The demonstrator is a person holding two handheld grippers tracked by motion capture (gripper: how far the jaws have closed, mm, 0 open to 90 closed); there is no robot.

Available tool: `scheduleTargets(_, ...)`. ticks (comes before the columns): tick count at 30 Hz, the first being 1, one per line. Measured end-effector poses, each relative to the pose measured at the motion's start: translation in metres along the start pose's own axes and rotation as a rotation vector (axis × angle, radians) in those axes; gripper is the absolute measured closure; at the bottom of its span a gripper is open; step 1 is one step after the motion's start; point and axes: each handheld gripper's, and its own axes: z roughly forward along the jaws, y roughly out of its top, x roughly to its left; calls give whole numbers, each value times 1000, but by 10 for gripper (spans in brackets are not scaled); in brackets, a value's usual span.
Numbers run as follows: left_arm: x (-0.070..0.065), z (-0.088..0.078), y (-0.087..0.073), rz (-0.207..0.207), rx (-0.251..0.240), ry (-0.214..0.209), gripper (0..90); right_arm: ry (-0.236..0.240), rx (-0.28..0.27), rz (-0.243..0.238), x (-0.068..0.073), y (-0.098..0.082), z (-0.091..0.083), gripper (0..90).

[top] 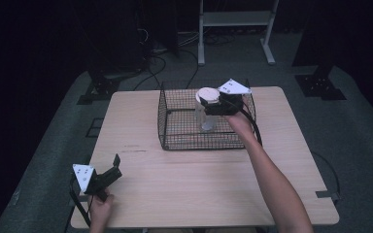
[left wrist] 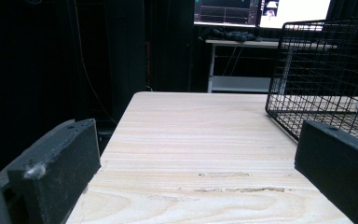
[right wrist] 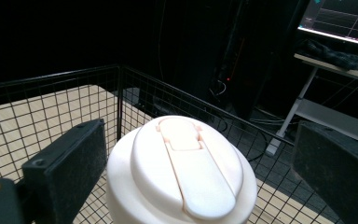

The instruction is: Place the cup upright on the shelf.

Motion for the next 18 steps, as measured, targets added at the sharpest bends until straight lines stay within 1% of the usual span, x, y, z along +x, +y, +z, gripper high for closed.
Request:
scheduleTargets(9,0,0,0,2,2,3,0,-2,-11,18,-10,4,-11,29)
scheduleTargets(11,0,0,0,3,2,3,0,-4,-7,19,-11,5,-14,29)
scheduleTargets(13,-1,-1,0,6,1,2,0,-9,8,16,-13,5,-18,29)
scheduleTargets(16,-1,-1,0,7,1,1,0,-10,5,26,-15,7,-25,29)
scheduleTargets(18,-1,-1,0,6,0,2,0,-13,11,19,-16,9,-29,29)
